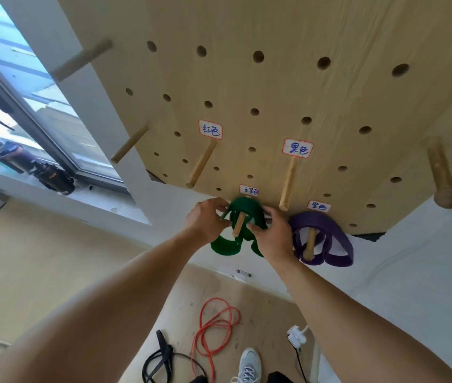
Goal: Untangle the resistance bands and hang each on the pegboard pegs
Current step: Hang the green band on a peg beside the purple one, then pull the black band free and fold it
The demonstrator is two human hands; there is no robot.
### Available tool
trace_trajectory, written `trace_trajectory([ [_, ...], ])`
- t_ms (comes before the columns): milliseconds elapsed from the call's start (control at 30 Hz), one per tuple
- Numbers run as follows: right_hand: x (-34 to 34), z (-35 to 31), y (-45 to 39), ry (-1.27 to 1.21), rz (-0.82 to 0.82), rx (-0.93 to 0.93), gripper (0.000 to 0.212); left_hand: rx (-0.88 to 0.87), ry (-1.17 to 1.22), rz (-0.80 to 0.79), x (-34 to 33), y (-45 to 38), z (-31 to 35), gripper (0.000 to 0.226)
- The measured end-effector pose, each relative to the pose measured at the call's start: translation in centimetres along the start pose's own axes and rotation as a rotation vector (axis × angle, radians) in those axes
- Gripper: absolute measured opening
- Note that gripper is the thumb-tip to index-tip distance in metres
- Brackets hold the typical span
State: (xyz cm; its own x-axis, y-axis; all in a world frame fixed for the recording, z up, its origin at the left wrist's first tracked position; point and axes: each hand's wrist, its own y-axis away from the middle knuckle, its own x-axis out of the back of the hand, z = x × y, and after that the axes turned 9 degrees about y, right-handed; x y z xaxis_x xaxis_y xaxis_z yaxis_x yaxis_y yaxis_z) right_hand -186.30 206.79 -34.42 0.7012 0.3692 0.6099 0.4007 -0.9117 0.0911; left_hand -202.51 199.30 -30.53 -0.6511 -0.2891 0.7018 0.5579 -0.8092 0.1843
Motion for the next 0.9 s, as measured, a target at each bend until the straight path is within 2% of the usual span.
trace_trajectory([
  [133,-1.5,1.5,2.4,-0.017,0.095,-0.02,0.065,0.071,0.103,-0.015,-0.5,3.2,-3.2,0.047],
  [267,-4.3,2.3,6.2,-0.178,0.118,-0.079,0.064,0.17,0.072,-0.032,0.4,7.3,-8.4,0.046],
  [400,-8.2,2.8,10.8,-0.059,-0.044,-0.139,0.056,0.295,0.049,-0.03,2.1,11.8,-14.4,0.047],
  [567,-14.0,3.7,16.0,0.182,-0.485,-0.177,0.035,0.42,0.11,-0.083,3.1,18.4,-21.8,0.049],
  [633,-16.7,4.6,18.6,0.212,-0.536,-0.2,0.028,0.45,0.127,-0.116,2.7,21.3,-24.7,0.048],
  [733,-20.5,6.6,22.9,0.205,-0.544,-0.251,0.028,0.527,0.206,-0.173,1.5,25.2,-29.1,0.046],
  [900,-24.4,6.0,29.5,0.219,-0.599,-0.312,0.02,0.67,0.405,-0.089,-0.7,30.0,-34.4,0.041],
])
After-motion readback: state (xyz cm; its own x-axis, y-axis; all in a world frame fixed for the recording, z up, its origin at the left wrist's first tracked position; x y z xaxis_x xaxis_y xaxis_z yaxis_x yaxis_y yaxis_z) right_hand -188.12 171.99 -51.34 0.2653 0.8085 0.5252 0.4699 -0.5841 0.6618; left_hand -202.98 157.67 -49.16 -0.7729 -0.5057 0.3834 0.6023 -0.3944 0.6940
